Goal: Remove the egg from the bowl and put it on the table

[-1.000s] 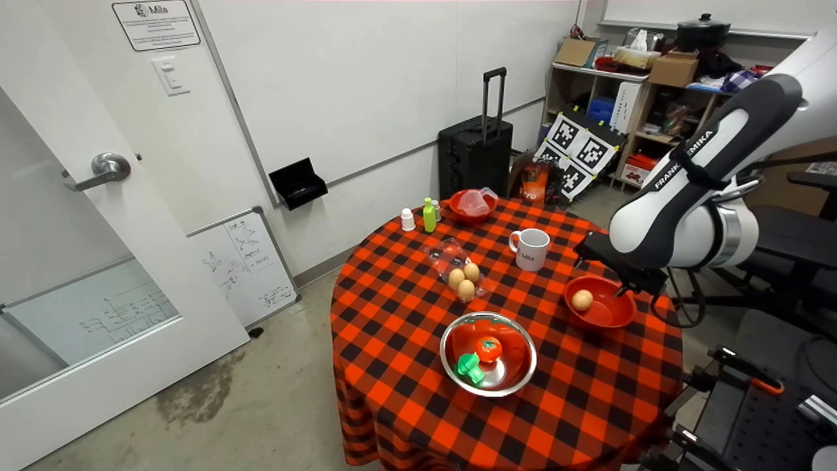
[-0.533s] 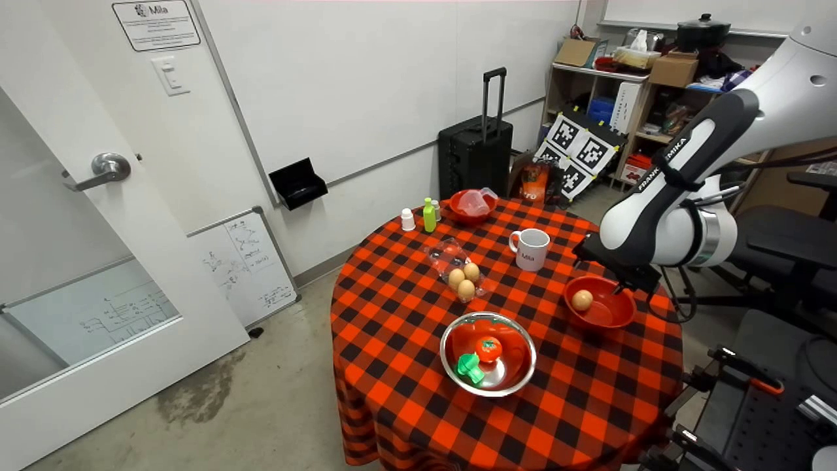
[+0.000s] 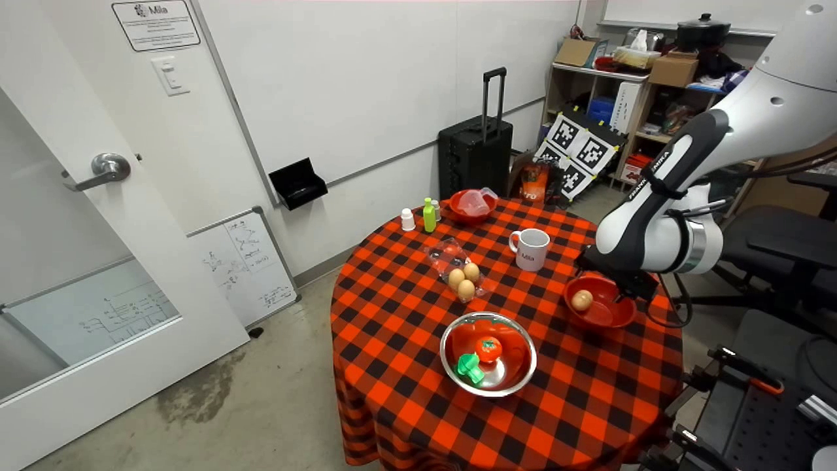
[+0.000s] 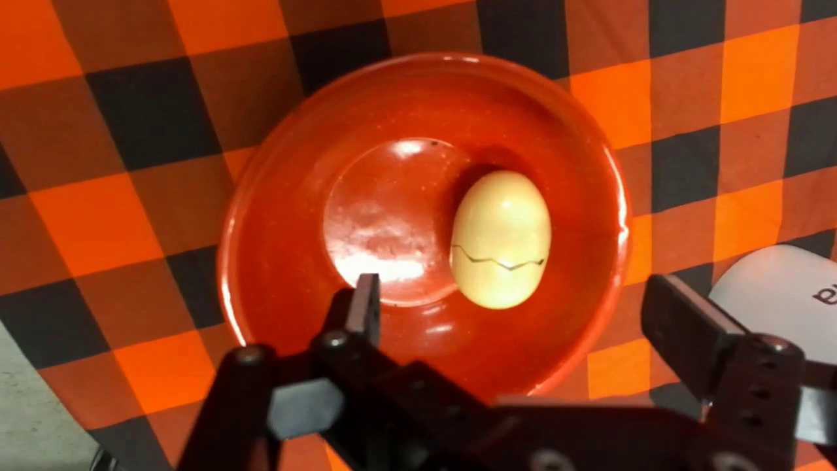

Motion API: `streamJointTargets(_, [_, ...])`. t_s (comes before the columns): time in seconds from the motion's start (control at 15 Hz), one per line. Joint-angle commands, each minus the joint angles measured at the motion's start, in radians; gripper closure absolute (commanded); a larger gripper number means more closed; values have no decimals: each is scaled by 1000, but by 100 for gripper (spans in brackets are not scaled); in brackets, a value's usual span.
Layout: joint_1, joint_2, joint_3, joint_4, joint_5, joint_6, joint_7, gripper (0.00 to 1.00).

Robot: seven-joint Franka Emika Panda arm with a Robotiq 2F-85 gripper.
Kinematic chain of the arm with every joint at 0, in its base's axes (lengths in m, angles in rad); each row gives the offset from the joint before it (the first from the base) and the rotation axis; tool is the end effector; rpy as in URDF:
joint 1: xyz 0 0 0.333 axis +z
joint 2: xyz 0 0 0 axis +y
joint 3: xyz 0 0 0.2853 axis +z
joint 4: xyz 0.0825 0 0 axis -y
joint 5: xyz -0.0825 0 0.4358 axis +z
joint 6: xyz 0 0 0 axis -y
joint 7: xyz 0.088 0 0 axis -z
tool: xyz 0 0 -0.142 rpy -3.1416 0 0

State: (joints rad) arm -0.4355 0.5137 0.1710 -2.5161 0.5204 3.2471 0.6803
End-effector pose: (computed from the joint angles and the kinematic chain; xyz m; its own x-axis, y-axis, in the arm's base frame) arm 0.4232 -0.1483 -0.0044 0.0672 -0.9967 0.0452 -0.9759 -0.0751 -0.2050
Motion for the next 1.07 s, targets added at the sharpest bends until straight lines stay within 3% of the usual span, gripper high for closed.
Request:
streamJointTargets(0.0, [-51, 71, 38, 29, -19, 61, -22, 0])
streamJointTargets(1.0, [-42, 181, -5, 115, -68, 69, -25, 0])
